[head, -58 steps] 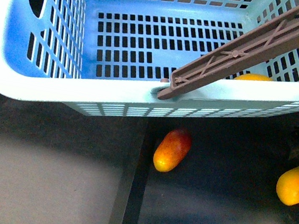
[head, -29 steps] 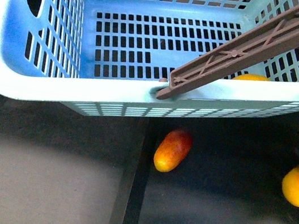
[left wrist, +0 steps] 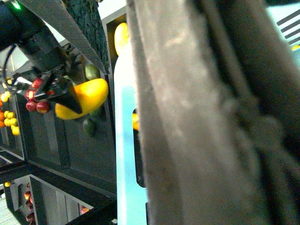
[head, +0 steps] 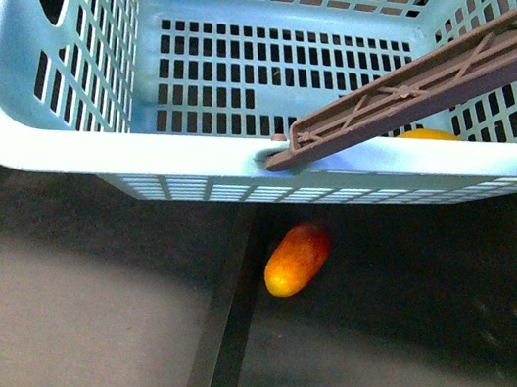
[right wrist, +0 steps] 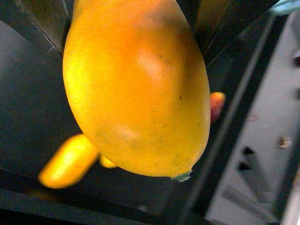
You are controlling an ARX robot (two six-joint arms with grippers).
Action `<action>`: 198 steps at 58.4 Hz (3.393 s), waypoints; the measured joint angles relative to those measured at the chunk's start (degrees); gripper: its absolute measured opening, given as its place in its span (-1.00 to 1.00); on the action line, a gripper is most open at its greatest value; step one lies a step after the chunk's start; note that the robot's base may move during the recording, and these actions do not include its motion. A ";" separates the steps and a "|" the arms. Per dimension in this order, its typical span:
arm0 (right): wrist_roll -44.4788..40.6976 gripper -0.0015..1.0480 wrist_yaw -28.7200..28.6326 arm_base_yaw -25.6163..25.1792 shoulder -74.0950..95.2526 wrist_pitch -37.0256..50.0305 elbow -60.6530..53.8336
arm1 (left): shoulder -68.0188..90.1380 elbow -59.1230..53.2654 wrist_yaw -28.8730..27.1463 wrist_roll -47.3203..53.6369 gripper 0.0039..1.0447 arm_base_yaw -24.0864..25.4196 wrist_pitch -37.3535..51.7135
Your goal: Pick lemon and mango into basket
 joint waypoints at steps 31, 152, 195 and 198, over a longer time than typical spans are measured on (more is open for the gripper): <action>-6.03 0.17 1.55 28.28 -1.53 6.71 11.21 | -0.02 0.00 -0.15 0.02 -0.48 0.02 0.00; -51.28 -0.97 -4.15 14.69 -56.13 6.43 -35.21 | 0.04 -0.04 0.02 -0.35 -0.48 0.09 -0.07; -51.30 -0.97 -4.17 14.69 -69.55 -4.61 -36.11 | 0.04 -0.04 0.04 -0.35 -0.48 0.09 -0.07; -51.30 -0.97 -4.17 14.69 -70.20 -5.27 -36.11 | 0.04 -0.04 0.02 -0.35 -0.48 0.09 -0.07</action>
